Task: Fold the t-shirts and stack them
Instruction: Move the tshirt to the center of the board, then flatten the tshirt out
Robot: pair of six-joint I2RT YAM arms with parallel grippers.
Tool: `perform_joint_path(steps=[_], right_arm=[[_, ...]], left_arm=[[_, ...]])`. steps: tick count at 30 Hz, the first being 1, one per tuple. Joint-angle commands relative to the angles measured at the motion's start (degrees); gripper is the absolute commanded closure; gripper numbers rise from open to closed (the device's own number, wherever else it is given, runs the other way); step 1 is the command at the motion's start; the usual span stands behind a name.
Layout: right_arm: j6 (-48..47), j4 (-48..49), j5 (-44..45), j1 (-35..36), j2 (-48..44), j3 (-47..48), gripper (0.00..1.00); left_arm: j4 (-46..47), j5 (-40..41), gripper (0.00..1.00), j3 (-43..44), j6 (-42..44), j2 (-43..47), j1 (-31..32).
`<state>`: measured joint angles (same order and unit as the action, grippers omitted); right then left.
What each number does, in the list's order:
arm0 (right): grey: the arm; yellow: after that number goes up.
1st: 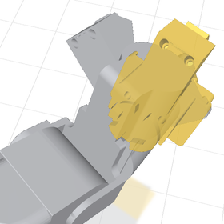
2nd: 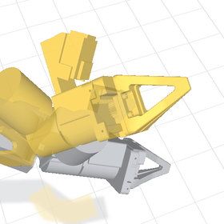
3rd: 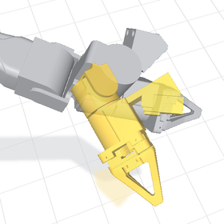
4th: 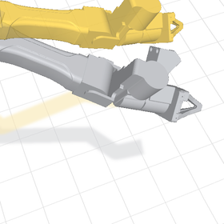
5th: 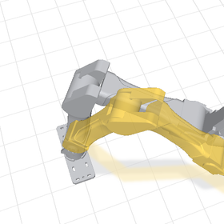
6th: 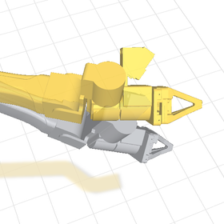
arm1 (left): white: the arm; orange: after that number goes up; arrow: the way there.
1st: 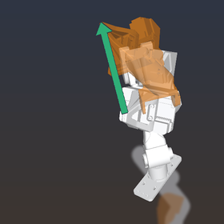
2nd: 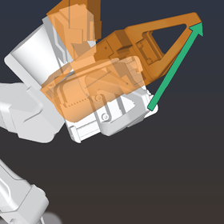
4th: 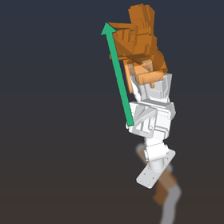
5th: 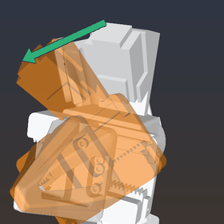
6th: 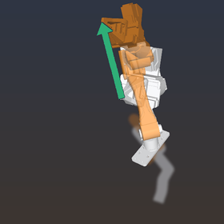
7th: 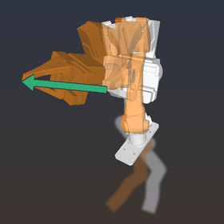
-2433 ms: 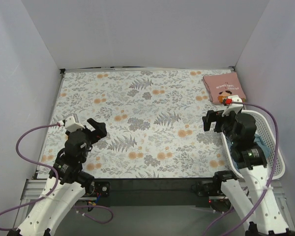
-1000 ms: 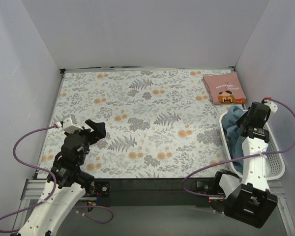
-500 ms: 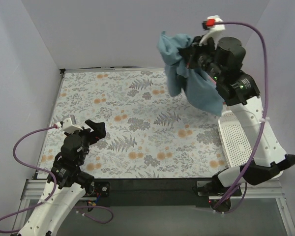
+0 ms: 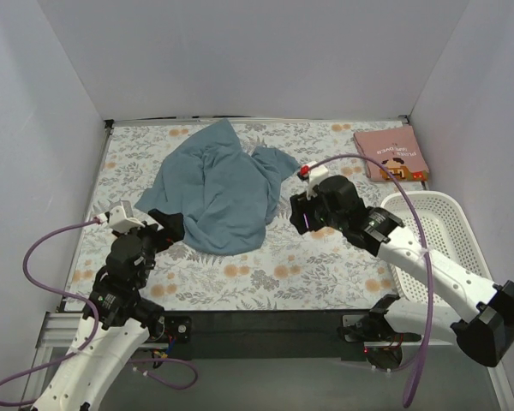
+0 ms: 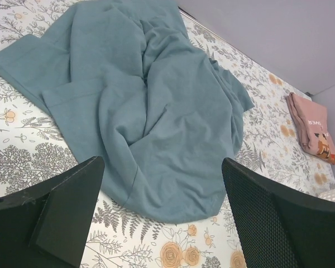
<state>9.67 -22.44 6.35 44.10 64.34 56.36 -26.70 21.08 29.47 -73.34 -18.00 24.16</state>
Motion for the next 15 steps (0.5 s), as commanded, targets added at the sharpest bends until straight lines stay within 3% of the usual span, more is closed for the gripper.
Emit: perform_joint_path(steps=[1, 9, 15], right_arm=[[-0.52, 5.39, 1.65, -0.06, -5.27, -5.1, 0.35], [-4.13, 12.58, -3.96, -0.06, 3.06, -8.2, 0.36], [-5.63, 14.17, -4.75, -0.06, 14.67, -3.37, 0.38]], left_arm=[[0.86, -0.07, 0.14, -0.82, -0.13, -2.2, -0.26], [1.65, -3.33, 0.14, 0.84, -5.76, -20.04, -0.26], [3.49, -2.54, 0.29, 5.24, -4.81, -37.27, -3.06]])
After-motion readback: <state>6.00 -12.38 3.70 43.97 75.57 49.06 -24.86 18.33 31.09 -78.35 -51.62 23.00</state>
